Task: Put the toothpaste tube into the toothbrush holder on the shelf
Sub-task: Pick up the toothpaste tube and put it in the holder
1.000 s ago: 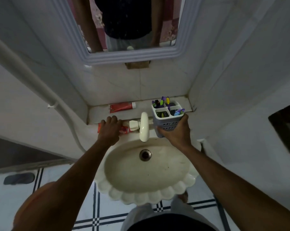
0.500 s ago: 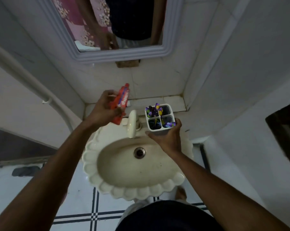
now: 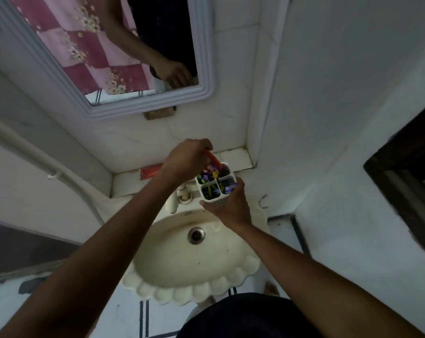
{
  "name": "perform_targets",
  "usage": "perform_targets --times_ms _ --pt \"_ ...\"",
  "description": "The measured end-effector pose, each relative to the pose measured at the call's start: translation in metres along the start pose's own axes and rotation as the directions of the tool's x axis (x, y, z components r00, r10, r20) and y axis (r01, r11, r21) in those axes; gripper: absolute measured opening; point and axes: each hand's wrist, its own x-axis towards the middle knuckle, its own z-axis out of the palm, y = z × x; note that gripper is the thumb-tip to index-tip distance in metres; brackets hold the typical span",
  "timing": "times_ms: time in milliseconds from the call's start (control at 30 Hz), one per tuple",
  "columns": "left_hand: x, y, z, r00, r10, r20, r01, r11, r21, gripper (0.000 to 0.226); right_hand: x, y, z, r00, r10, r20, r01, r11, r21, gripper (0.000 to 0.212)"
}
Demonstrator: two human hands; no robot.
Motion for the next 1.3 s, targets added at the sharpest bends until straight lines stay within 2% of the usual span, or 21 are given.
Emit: perform_targets --times_ms 67,167,333,500,633,733,867,967,1067,1133,1233,1300 --pt "-0.003 0.0 -0.001 0.998 -0.004 -0.07 -0.004 0.993 -0.116 0.028 0.001 0.002 0.0 1.0 0.001 -0.002 -0.001 1.0 0.001 0.144" --pt "-0.014 -0.017 -0.003 0.977 -0.109 -0.182 0.061 0.966 -0.251 0.017 0.004 0.006 0.0 1.0 0.014 -0.011 -0.014 1.0 0.015 0.145" --pt "-0.04 -0.079 0.007 0.926 -0.349 -0.144 0.262 0.868 -0.421 0.011 0.007 0.004 -0.004 1.0 0.014 -0.026 -0.013 1.0 0.022 0.14" --pt "-0.062 -0.139 0.034 0.866 -0.49 -0.099 0.425 0.826 -0.371 0.015 0.005 0.003 -0.002 0.999 0.002 -0.04 -0.001 0.999 0.032 0.139" --pt "-0.067 -0.168 0.061 0.841 -0.538 -0.051 0.488 0.796 -0.357 0.015 0.006 0.001 0.001 1.0 -0.002 -0.031 0.005 0.997 0.077 0.141" --pt "-0.059 -0.191 0.078 0.858 -0.513 0.012 0.49 0.812 -0.317 0.016 0.006 -0.001 0.003 1.0 0.01 -0.025 -0.008 0.995 0.096 0.137" --pt "-0.036 -0.224 0.094 0.884 -0.466 0.047 0.466 0.863 -0.196 0.032 0.009 -0.003 0.007 1.0 0.009 -0.026 -0.007 0.996 0.093 0.129" --pt "-0.02 -0.231 0.091 0.873 -0.478 0.101 0.481 0.877 -0.011 0.04 0.012 -0.004 0.012 0.999 0.007 -0.042 -0.003 0.996 0.085 0.127" --pt "-0.012 -0.235 0.097 0.856 -0.474 0.209 0.431 0.875 0.22 0.053 0.014 -0.006 0.015 0.999 0.011 -0.046 -0.007 0.996 0.09 0.126" --pt "-0.012 -0.237 0.102 0.854 -0.474 0.216 0.396 0.86 0.322 0.057 0.015 -0.007 0.016 0.999 0.012 -0.044 -0.008 0.996 0.092 0.125" --pt "-0.018 -0.232 0.1 0.861 -0.479 0.174 0.415 0.857 0.304 0.055 0.016 -0.009 0.015 0.999 0.006 -0.043 -0.002 0.996 0.086 0.123" --pt "-0.023 -0.224 0.09 0.879 -0.469 0.083 0.457 0.88 0.128 0.038 0.017 -0.01 0.015 0.999 0.004 -0.039 -0.001 0.997 0.081 0.119"
